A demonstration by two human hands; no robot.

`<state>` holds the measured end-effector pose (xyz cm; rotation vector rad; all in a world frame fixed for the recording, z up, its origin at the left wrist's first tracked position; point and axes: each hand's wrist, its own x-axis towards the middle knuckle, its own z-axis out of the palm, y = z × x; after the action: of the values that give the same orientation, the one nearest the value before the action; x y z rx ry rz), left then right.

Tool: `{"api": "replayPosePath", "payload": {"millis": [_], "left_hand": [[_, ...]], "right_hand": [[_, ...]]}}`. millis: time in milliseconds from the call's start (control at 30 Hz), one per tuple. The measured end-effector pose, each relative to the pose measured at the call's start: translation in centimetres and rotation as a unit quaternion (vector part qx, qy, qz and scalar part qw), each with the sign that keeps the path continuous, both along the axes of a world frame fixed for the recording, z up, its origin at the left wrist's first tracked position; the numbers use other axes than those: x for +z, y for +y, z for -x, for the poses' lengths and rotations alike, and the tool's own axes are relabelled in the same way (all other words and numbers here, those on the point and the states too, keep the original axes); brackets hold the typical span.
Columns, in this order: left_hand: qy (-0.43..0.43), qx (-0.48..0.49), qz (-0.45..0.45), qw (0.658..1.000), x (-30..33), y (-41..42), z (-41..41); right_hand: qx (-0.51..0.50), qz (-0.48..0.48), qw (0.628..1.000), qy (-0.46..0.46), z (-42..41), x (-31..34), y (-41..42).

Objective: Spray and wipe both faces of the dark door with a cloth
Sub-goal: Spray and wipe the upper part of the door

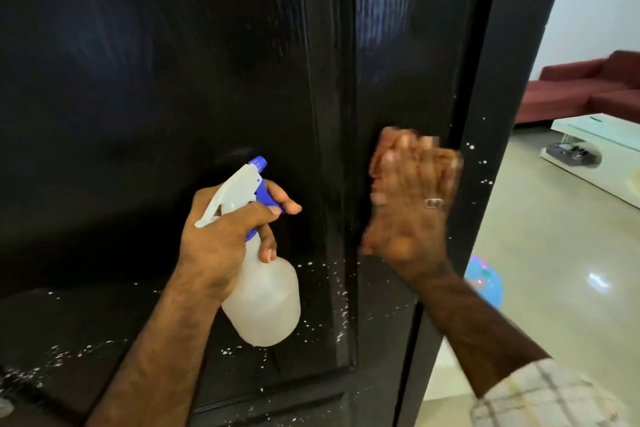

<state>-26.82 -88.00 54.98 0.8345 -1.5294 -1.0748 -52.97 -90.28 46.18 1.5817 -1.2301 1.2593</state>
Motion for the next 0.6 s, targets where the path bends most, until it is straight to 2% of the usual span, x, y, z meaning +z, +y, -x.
{"api": "replayPosePath", "payload": {"millis": [100, 200, 300, 400, 467, 533, 600], "left_hand": [[-0.022, 0.003, 0.004, 1.000, 0.0, 0.0, 1.2], [-0.018, 0.005, 0.007, 1.000, -0.1, -0.2, 2.2], [-0.014, 0.023, 0.012, 1.000, -0.6, -0.1, 2.6], [-0.017, 0.024, 0.012, 1.000, -0.8, -0.2, 2.4], [-0.016, 0.020, 0.016, 1.000, -0.8, -0.1, 2.3], [-0.021, 0.025, 0.017, 0.999, -0.8, 0.0, 2.2], [-0.025, 0.025, 0.013, 0.999, -0.8, -0.1, 2.4]], "right_hand": [[-0.018, -0.009, 0.992, -0.123, 2.3, 1.8, -0.2], [-0.011, 0.008, 0.987, -0.161, -1.0, 4.2, -0.4], [0.034, 0.007, 0.996, -0.085, -3.3, 2.9, -0.5], [0.016, -0.018, 0.999, 0.048, -0.1, -1.3, 0.3], [-0.005, -0.019, 0.996, 0.084, 3.1, -2.0, 0.9], [-0.009, -0.013, 0.999, 0.040, 4.5, 0.4, 0.6], [-0.008, 0.004, 0.997, -0.075, 3.2, 4.5, -0.2]]}}
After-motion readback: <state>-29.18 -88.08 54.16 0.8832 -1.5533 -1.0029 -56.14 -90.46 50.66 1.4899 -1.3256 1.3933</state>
